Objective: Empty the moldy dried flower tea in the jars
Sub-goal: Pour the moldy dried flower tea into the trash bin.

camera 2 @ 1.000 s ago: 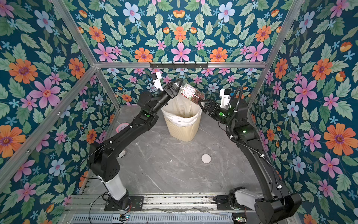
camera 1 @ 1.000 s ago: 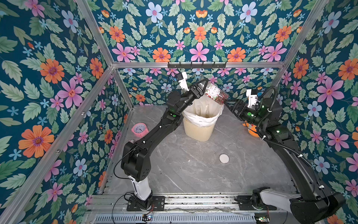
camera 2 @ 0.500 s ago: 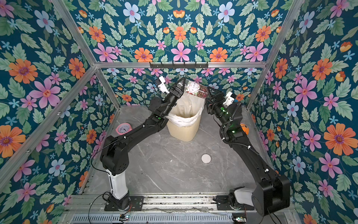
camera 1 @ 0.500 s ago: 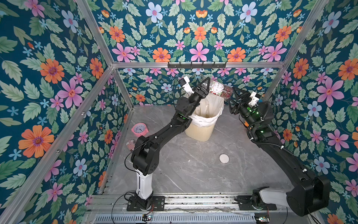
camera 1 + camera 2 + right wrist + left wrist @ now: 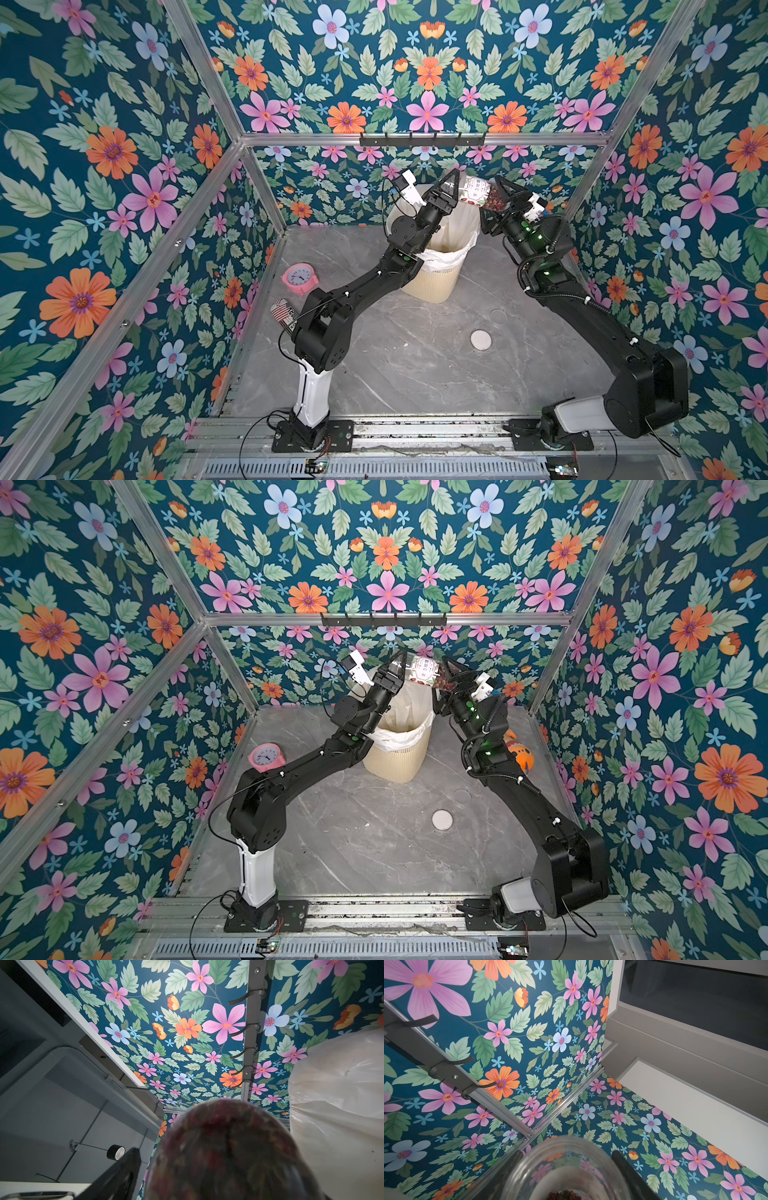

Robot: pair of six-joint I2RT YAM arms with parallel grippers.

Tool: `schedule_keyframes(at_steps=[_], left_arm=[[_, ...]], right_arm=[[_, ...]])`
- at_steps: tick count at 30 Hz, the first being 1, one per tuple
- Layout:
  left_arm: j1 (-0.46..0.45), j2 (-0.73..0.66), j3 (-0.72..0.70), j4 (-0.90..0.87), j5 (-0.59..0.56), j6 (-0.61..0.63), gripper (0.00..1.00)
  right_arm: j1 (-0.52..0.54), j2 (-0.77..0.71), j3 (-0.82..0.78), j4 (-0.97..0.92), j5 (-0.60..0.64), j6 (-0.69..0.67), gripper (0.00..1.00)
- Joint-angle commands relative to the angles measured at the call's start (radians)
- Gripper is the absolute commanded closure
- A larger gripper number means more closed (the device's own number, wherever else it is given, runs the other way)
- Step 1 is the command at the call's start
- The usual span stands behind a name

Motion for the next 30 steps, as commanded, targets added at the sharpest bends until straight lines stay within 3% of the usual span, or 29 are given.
schedule_keyframes(at_steps=[1,9,19,23,26,30], left_arm=[[-0.008,-0.022,-0.017,0.057,-0.001,0.015,0.33],[-0.028,-0.033,-0.052,0.089,0.008,0.047,0.33],[-0.032,-0.036,-0.071,0.098,-0.011,0.048,0.30],[-0.031,-0.047,-0.089,0.095,-0.011,0.048,0.22],[-0.029,-0.078,-0.132,0.091,-0.025,0.060,0.09],[-0.014,-0.116,-0.184,0.095,-0.012,0.062,0.04]], right_arm=[[0.001,0.007,0.014,0.073,0.023,0.067,0.08],[0.001,0.009,0.024,0.013,0.054,0.066,0.16],[0.004,0.001,0.021,-0.004,0.058,0.057,0.43],[0.003,-0.001,0.028,-0.019,0.061,0.046,0.44],[-0.005,-0.008,0.031,-0.048,0.077,0.027,0.43],[-0.032,0.004,0.019,-0.054,0.085,0.030,0.43]])
